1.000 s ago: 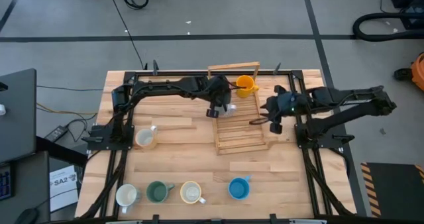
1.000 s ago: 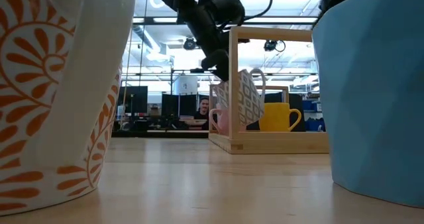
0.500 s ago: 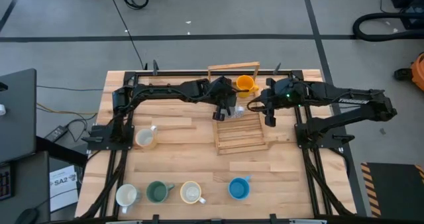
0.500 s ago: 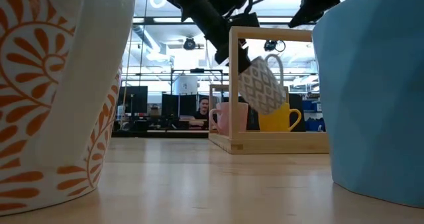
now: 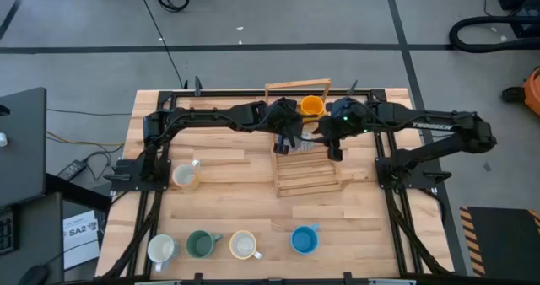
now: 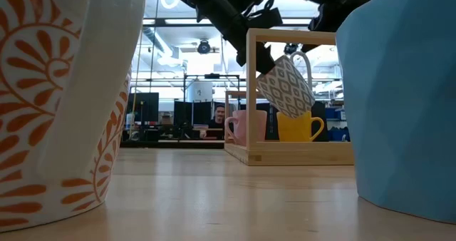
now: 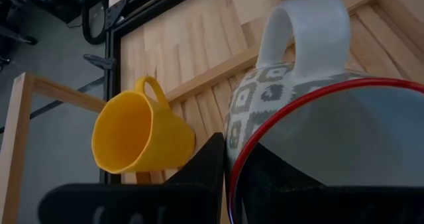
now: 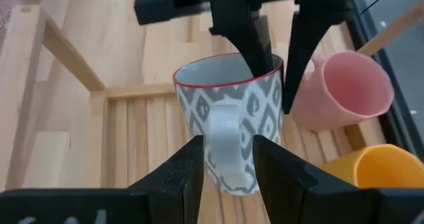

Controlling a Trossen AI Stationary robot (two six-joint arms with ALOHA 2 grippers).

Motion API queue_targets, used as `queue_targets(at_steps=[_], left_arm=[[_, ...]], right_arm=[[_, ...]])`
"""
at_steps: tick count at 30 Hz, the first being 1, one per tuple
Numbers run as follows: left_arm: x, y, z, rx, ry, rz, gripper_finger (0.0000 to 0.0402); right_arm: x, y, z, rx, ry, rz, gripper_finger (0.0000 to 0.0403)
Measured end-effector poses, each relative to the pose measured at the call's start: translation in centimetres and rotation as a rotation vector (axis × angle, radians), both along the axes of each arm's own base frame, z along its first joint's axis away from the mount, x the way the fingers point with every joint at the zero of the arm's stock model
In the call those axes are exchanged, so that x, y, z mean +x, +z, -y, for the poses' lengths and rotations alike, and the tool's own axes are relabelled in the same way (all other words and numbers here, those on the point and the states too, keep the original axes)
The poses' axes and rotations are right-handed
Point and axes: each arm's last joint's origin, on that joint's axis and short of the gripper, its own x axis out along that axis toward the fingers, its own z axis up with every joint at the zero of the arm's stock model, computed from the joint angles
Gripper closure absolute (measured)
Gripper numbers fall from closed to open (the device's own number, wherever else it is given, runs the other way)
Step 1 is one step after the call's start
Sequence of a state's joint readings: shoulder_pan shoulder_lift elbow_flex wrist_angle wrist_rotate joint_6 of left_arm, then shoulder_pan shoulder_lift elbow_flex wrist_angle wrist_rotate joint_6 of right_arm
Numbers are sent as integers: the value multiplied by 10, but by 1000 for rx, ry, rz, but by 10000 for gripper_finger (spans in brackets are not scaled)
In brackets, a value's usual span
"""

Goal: Place coffee mugs
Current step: Put the gray patterned mug on the shelf

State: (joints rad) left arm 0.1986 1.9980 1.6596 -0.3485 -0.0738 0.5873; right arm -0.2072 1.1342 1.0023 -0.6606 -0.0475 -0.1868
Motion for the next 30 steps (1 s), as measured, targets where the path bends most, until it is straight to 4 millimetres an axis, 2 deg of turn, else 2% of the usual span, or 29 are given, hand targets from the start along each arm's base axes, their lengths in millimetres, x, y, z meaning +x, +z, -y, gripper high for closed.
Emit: queue_targets(at_steps=[13,22,30], left_arm=[[0,1,0,1,1,2,363],[0,0,0,-31,29,12,363],[0,1,1,-57,52,28,363]], right_arm=[[20,-15,8,-27,26,-28,268],[24,-21,10,-27,20,-54,268],[21,-18,9,-30,17,-47,271]])
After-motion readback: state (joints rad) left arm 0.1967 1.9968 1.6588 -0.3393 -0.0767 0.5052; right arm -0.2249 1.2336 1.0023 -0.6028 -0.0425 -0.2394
